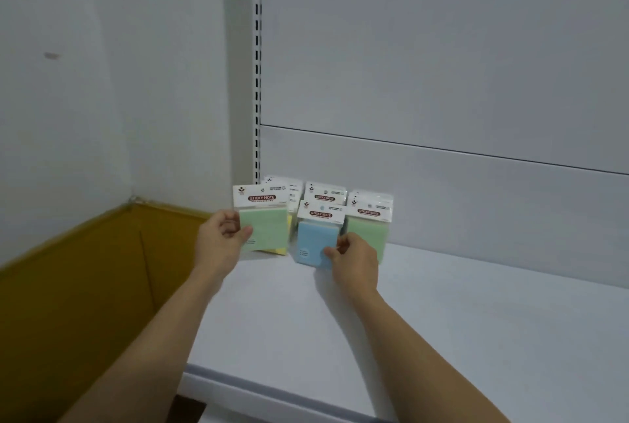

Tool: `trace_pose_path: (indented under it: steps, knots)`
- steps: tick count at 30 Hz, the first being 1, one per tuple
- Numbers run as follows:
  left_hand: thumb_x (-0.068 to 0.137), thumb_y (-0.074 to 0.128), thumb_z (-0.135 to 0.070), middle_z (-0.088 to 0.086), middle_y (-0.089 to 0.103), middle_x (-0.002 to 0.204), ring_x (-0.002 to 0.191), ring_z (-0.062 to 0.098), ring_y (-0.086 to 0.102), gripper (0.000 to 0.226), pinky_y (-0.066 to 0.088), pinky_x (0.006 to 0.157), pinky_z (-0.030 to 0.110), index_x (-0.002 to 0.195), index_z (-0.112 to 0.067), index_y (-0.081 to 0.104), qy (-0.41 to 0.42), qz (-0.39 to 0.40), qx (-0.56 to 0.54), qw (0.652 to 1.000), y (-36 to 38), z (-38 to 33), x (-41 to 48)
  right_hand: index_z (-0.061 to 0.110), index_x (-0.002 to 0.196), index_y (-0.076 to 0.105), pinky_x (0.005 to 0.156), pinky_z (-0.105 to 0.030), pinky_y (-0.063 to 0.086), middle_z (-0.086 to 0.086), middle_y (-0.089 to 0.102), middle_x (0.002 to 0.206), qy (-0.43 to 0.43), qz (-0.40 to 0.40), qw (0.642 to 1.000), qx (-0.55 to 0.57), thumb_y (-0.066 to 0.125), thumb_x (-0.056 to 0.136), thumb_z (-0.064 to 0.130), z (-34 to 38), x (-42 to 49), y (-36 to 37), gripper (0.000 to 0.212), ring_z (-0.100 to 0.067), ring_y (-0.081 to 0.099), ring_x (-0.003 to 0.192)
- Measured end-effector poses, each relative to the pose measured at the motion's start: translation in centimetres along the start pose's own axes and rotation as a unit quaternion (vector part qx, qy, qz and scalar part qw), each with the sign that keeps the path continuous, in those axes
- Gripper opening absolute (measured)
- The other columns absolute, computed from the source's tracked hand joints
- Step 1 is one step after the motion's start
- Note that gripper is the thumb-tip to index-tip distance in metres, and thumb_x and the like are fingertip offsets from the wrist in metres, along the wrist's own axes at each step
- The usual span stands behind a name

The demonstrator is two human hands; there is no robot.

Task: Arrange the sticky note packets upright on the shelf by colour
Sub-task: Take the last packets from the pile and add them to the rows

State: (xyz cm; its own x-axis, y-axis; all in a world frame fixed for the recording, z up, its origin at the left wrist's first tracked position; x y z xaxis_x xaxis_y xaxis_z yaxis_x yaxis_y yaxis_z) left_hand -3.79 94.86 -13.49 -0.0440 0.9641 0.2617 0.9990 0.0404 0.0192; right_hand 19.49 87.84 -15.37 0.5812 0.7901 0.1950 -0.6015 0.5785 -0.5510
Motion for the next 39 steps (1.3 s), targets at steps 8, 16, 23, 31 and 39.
trace_pose_path:
  steps: [8, 16, 23, 31, 39]
  knots:
    - [0.084, 0.065, 0.003, -0.004, 0.063, 0.083, 0.080, 0.012, 0.058, 0.024, 0.044, 0.066, 0.019, 0.088, -0.020, 0.059, 0.005, -0.013, 0.017, 1.000, 1.2, 3.3, 0.8, 0.015, 0.098, 0.059, 0.070, -0.028, 0.035, -0.002, 0.066, 0.101, 0.015, -0.069, 0.994, -0.079, 0.058, 0.091, 0.024, 0.9, 2.6, 2.6, 0.012, -0.024, 0.059, 0.094]
    - [0.085, 0.066, 0.000, -0.003, 0.067, 0.087, 0.084, 0.011, 0.060, 0.025, 0.045, 0.067, 0.019, 0.085, -0.024, 0.060, 0.009, 0.004, 0.026, 1.000, 1.5, 3.7, 1.3, 0.012, 0.116, 0.048, 0.068, -0.035, 0.038, -0.010, 0.067, 0.101, -0.022, -0.085, 0.981, -0.174, 0.051, 0.094, 0.017, 2.1, 4.4, 3.1, 0.023, -0.033, 0.063, 0.094]
    - [0.084, 0.066, 0.000, -0.001, 0.064, 0.091, 0.087, 0.010, 0.058, 0.016, 0.044, 0.057, 0.002, 0.094, -0.011, 0.060, 0.021, 0.017, 0.064, 0.998, 2.0, 3.6, 1.4, 0.009, 0.107, 0.053, 0.063, -0.031, 0.033, -0.012, 0.068, 0.099, -0.033, -0.090, 0.963, -0.253, 0.043, 0.093, 0.008, 2.4, 5.1, 3.3, 0.017, -0.033, 0.063, 0.091]
    - [0.083, 0.068, 0.000, -0.001, 0.064, 0.089, 0.085, 0.009, 0.057, 0.017, 0.042, 0.058, 0.001, 0.091, -0.012, 0.061, 0.032, 0.020, 0.075, 0.996, 2.1, 3.6, 1.4, 0.010, 0.101, 0.057, 0.064, -0.030, 0.033, -0.008, 0.067, 0.100, -0.063, -0.100, 0.963, -0.243, 0.044, 0.092, 0.012, 2.5, 4.8, 3.0, 0.016, -0.029, 0.060, 0.092]
    - [0.082, 0.070, -0.004, -0.003, 0.065, 0.090, 0.085, 0.008, 0.058, 0.017, 0.044, 0.061, 0.005, 0.094, -0.015, 0.063, 0.030, 0.025, 0.090, 0.995, 2.0, 3.6, 1.3, 0.020, 0.104, 0.064, 0.068, -0.026, 0.040, 0.009, 0.066, 0.091, -0.136, -0.075, 0.980, -0.125, 0.057, 0.090, 0.024, 4.5, 2.8, 1.1, 0.016, -0.015, 0.061, 0.085]
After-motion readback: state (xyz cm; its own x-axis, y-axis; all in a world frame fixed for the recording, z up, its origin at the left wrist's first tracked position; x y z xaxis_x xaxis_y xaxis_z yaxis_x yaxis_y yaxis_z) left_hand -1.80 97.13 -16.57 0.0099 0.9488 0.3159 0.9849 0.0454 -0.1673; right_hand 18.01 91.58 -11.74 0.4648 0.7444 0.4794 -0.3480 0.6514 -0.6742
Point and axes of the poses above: each hand's wrist, its own x-axis towards the middle knuckle, its own y-axis out of the palm, z = x × y, the point moved 5 cm from there along x, towards the middle knuckle
